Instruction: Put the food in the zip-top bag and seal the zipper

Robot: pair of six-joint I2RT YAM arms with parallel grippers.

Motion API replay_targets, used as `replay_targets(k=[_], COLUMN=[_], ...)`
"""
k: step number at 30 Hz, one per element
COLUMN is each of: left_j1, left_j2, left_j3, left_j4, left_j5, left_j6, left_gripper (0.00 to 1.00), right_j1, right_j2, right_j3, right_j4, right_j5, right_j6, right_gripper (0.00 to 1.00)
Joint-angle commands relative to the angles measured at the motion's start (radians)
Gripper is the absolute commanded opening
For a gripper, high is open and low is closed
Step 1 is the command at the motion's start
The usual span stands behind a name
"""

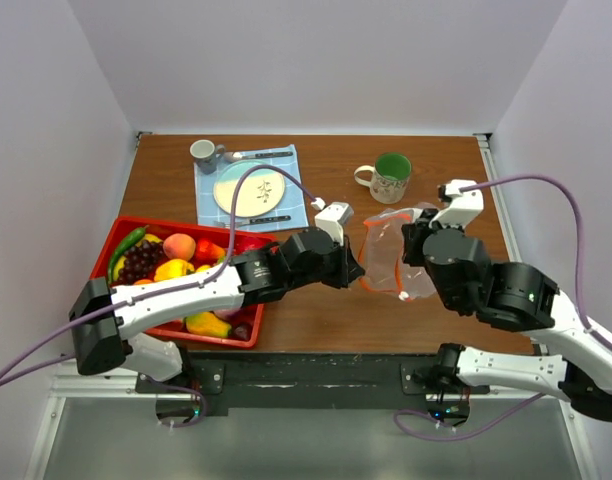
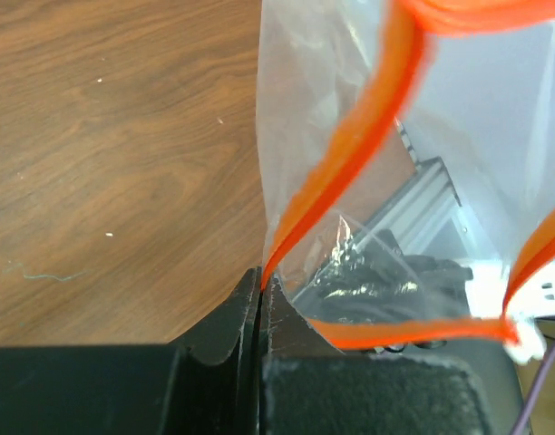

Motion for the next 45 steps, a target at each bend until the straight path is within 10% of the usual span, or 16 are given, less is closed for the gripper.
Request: replay_targets(k=[1, 19, 29, 45], left_j1=[0.048, 0.136, 0.136, 0.321], left_j2=[0.026, 0.026, -0.127, -0.378], left_j3=[-0.031, -0.343, -0.286, -0.292], left_j4=[0.069, 0.123, 0.014, -0.341], left_j5=[-0.034, -0.135, -0.155, -0.472], left_j6=[-0.025, -0.052, -0.025, -0.009], left_gripper=[0.0, 0.0, 0.43, 0.7], right_j1=[0.0, -0.247, -0.246, -0.25], right_j2=[0.103, 0.296, 0.359, 0.391], right_j3=[-0.081, -0.29, -0.322, -0.281], right_j4=[-0.007, 0.457, 0.553, 0.547], right_j5=[-0.083, -0.499, -0.565, -0.609], right_j6=[0.046, 0.0, 0.047, 0.078], right_gripper=[0.0, 0.0, 0.0, 0.0])
